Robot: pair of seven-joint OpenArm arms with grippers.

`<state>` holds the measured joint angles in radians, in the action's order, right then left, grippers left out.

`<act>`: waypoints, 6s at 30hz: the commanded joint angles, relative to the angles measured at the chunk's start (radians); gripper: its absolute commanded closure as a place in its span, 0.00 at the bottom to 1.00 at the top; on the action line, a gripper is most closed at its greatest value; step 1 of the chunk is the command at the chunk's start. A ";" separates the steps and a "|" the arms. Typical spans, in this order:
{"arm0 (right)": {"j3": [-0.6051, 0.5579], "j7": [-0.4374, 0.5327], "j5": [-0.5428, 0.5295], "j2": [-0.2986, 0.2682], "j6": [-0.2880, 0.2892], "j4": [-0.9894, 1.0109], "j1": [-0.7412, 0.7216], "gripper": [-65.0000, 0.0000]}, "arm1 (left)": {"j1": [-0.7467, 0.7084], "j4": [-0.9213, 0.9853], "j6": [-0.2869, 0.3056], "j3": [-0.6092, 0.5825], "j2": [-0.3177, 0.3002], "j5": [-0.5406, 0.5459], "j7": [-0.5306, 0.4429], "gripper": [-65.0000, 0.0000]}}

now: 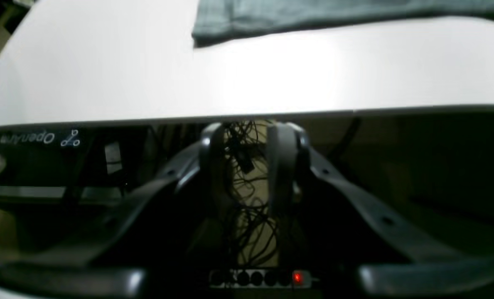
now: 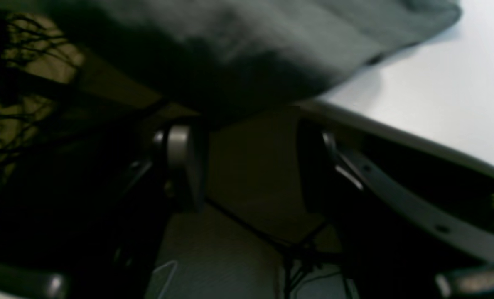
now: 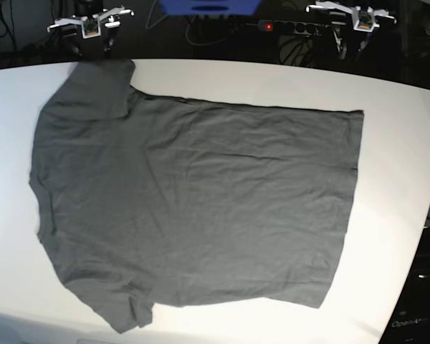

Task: Fold the T-shirt properly

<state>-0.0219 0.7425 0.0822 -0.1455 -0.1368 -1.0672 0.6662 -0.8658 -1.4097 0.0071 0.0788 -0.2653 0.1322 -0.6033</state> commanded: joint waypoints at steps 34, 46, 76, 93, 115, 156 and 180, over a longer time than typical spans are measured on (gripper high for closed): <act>-0.002 0.081 -0.005 0.010 -0.016 0.002 0.022 0.48 | -0.007 -0.006 -0.003 0.008 -0.010 0.004 -0.017 0.73; 0.003 0.082 -0.006 0.010 0.075 0.002 -0.010 0.48 | -0.010 -0.004 -0.003 0.008 -0.010 0.004 -0.017 0.73; 0.003 0.193 -0.006 0.013 0.072 0.002 0.051 0.99 | -0.030 -0.010 -0.003 0.009 -0.007 0.004 -0.023 0.73; 0.043 0.272 -0.005 0.011 0.072 0.000 0.102 0.99 | -0.094 -0.062 -0.003 0.009 -0.007 0.004 -0.027 0.73; 0.182 0.295 -0.005 -0.004 0.102 -0.226 0.174 0.99 | -0.134 -0.119 -0.011 0.009 -0.004 0.004 -0.027 0.73; 0.185 -0.025 -0.006 -0.049 0.348 -0.259 -0.082 0.99 | 0.113 -0.388 0.126 0.233 0.022 0.140 0.550 0.73; 0.185 -0.041 -0.005 -0.045 0.352 -0.258 -0.085 0.99 | 0.460 -0.247 0.586 0.583 0.113 0.068 1.150 0.25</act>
<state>0.1577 0.6701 0.0898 -0.1802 0.2173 -1.3109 0.5739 -0.4015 -1.6432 0.5911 0.6575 -0.1440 0.1894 0.5602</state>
